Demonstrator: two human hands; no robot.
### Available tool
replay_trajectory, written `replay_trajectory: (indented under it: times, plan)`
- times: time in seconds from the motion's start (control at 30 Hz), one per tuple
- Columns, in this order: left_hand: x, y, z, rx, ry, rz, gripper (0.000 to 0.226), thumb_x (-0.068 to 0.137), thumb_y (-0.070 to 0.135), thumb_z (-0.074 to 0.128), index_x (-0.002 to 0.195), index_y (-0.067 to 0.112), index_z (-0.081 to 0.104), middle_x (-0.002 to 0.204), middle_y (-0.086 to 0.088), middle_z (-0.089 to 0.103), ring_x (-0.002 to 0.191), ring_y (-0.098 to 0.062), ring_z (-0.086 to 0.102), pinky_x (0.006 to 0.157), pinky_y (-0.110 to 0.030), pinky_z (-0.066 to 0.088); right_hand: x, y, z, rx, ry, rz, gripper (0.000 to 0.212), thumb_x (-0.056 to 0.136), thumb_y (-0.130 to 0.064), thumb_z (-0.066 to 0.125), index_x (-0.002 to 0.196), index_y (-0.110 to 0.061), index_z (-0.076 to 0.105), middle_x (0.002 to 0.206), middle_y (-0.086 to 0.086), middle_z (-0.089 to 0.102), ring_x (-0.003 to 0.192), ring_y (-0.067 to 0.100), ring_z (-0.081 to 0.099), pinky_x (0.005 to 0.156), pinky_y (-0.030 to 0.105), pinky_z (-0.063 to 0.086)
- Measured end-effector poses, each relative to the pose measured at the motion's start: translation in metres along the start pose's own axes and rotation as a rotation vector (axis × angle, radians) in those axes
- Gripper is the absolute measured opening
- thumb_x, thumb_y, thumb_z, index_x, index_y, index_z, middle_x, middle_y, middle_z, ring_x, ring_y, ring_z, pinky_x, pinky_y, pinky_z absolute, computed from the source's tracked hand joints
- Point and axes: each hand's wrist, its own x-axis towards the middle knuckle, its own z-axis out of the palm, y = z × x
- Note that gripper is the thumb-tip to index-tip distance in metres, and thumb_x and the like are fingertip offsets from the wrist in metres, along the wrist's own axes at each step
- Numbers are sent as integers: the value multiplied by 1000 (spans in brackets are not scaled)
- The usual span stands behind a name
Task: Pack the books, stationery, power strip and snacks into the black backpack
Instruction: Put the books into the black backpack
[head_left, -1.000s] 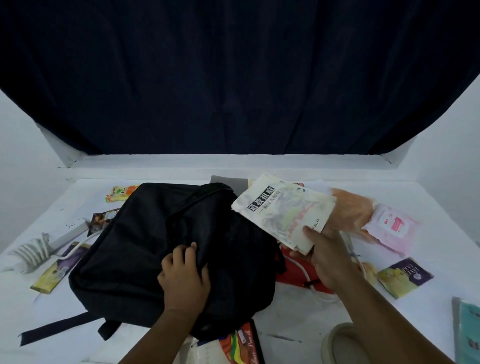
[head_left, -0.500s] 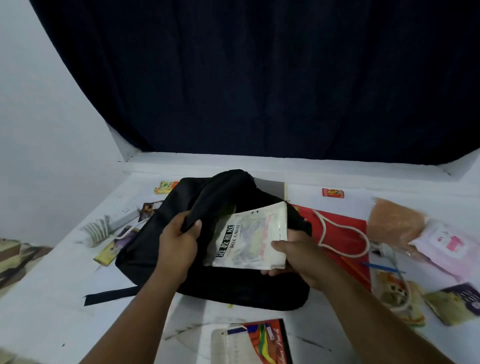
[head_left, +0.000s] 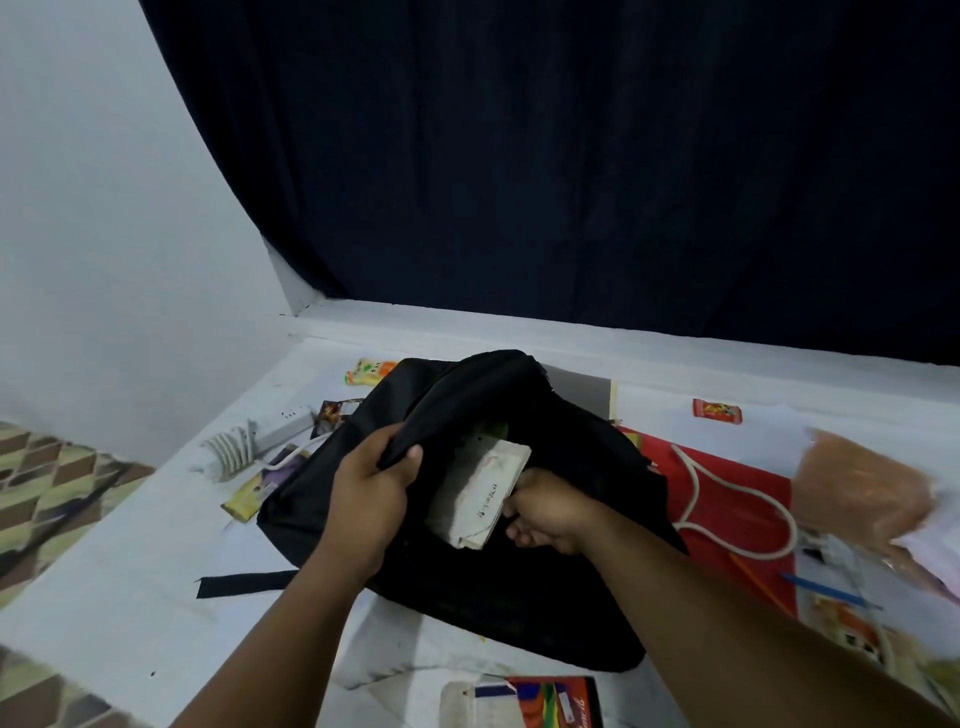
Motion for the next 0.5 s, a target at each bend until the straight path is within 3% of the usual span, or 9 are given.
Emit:
replay_trajectory:
  times: [0.07,0.13,0.23,0.3,0.33,0.4,0.43,0.5]
  plan:
    - [0,-1,2,-12,-7,-12,25,97,7,60,105,26,74,89,1,74,85,-16,67,77,-33,51,9,-1,0,163,76,-41,23,95,6,49,115,-3,55,82,11,64,57,17,57,51,24,51]
    - [0,-3,2,-15,-7,-22,24,97,6,60,105,24,74,89,-1,74,86,-17,67,78,-33,50,18,0,1,283,137,-83,47,93,5,57,136,-5,43,101,16,66,72,21,65,68,29,60]
    - [-1,-5,2,-8,-14,-35,23,98,7,59,108,23,73,94,-3,75,92,-23,70,81,-36,53,24,7,7,202,134,-225,53,91,7,59,140,-4,43,115,13,62,85,17,65,83,28,57]
    - [-1,-7,2,5,-11,-42,23,98,8,59,108,23,73,95,-3,75,95,-25,71,85,-41,55,24,16,9,-139,197,-410,53,85,6,66,134,-8,54,124,10,55,88,8,59,83,13,50]
    - [0,-7,2,14,-8,-44,23,98,8,59,108,23,73,96,-2,76,96,-25,71,88,-42,55,27,22,9,-372,209,-498,52,83,2,71,132,-13,59,131,6,49,99,5,55,90,10,43]
    - [0,-9,4,31,-9,-50,23,98,8,59,107,23,73,96,-2,76,97,-25,71,90,-45,55,31,34,10,-773,196,-624,47,85,-14,74,130,-22,64,148,-1,38,123,13,42,105,18,33]
    - [1,-9,4,38,-12,-51,23,98,8,59,108,23,73,97,-2,76,97,-24,71,91,-45,55,33,40,10,-878,217,-674,43,86,-21,73,128,-25,65,151,-4,39,128,18,40,105,27,36]
    - [1,-10,4,49,-22,-50,23,98,7,59,108,22,72,97,-1,76,97,-22,71,90,-43,56,36,46,12,-977,337,-783,34,83,-29,74,117,-30,72,140,-6,54,120,24,51,88,38,44]
